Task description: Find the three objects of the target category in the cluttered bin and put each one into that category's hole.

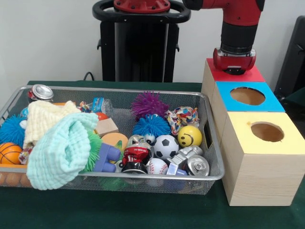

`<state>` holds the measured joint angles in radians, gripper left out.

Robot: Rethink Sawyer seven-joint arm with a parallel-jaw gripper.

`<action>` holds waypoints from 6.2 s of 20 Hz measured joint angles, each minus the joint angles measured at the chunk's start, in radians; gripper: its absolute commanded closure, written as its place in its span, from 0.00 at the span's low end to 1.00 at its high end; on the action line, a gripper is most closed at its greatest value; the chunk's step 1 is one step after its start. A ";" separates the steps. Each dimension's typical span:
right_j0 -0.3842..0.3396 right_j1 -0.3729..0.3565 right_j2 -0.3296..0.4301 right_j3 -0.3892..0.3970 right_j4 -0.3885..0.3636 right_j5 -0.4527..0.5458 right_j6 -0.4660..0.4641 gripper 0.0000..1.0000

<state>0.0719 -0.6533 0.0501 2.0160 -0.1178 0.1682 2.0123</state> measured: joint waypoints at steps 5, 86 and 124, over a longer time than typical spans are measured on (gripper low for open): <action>0.001 -0.008 0.000 0.000 0.000 0.012 0.000 0.00; -0.273 -0.214 0.098 -0.100 -0.052 0.354 0.000 0.00; -0.590 0.075 0.441 -0.685 -0.295 0.911 -0.236 0.00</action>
<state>-0.5178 -0.5780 0.4907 1.3310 -0.4125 1.0792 1.7764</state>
